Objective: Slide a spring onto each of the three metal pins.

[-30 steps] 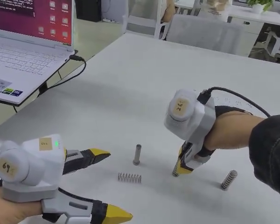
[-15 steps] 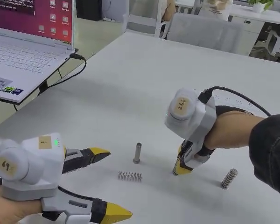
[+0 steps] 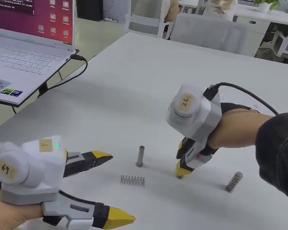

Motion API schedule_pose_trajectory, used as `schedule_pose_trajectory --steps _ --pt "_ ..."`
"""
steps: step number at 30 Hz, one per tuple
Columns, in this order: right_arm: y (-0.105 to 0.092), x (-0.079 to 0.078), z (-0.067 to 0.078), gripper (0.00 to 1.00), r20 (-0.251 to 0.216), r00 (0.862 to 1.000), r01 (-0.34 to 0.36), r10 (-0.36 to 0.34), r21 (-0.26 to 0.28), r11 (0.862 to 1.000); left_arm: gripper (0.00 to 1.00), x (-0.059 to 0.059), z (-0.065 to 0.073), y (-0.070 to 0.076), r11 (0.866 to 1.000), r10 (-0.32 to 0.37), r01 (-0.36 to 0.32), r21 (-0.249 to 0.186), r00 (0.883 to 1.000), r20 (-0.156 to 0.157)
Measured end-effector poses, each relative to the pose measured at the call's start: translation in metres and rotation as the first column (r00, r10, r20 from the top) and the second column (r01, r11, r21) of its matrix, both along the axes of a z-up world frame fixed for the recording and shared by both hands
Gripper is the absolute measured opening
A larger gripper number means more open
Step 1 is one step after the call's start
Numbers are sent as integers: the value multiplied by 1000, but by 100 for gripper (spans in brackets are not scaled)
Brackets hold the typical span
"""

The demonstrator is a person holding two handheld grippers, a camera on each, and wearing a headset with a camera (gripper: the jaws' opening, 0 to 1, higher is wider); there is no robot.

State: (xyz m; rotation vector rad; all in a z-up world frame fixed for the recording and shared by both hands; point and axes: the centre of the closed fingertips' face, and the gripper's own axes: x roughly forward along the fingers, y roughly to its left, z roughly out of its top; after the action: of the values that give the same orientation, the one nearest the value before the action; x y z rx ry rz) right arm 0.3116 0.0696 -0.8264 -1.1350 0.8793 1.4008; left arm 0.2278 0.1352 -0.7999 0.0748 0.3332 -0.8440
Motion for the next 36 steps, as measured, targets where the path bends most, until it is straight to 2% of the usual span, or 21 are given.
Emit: schedule_pose_trajectory --steps 16,27,36 --pt "26 -20 11 19 -16 999 -48 49 47 998 81 -1 3 1 1000 2 -2 0 1000 7" --pt "42 -38 2 16 -23 994 -102 103 39 994 81 -2 2 3 1000 3 -3 2 1000 6" --pt "51 -45 -10 13 -34 991 -125 126 29 992 80 -2 1 6 1000 6 -6 5 1000 3"
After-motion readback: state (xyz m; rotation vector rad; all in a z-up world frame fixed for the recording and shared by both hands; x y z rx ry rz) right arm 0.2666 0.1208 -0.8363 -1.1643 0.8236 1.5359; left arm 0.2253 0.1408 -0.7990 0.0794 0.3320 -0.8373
